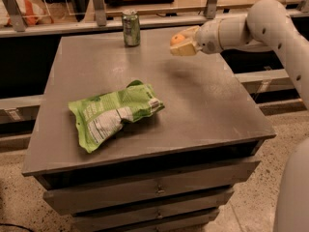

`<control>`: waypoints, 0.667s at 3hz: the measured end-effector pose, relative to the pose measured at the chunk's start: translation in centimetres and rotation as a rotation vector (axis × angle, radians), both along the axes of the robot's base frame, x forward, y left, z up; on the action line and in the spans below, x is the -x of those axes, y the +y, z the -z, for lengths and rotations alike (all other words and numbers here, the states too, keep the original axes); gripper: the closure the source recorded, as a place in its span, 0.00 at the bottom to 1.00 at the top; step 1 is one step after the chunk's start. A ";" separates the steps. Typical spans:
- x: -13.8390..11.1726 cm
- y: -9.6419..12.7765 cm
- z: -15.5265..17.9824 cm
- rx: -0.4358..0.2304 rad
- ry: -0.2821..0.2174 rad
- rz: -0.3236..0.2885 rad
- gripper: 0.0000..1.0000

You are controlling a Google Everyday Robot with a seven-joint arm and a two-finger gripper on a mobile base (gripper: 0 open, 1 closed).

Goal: Move orange near green can

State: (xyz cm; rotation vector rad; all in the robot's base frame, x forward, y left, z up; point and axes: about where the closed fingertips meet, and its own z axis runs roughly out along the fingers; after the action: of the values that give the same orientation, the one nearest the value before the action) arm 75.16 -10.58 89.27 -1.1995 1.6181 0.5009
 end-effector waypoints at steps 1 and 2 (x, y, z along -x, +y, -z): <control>-2.8 1.8 -0.6 0.032 -0.037 0.060 1.00; -4.5 3.5 -0.8 0.023 -0.051 0.154 1.00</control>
Offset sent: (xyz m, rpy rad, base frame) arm 0.0659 0.0534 0.0057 -0.0037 -0.0676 -0.3048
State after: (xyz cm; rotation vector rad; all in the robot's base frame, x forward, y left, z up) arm 79.68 -7.05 90.09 -1.0857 1.6612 0.3517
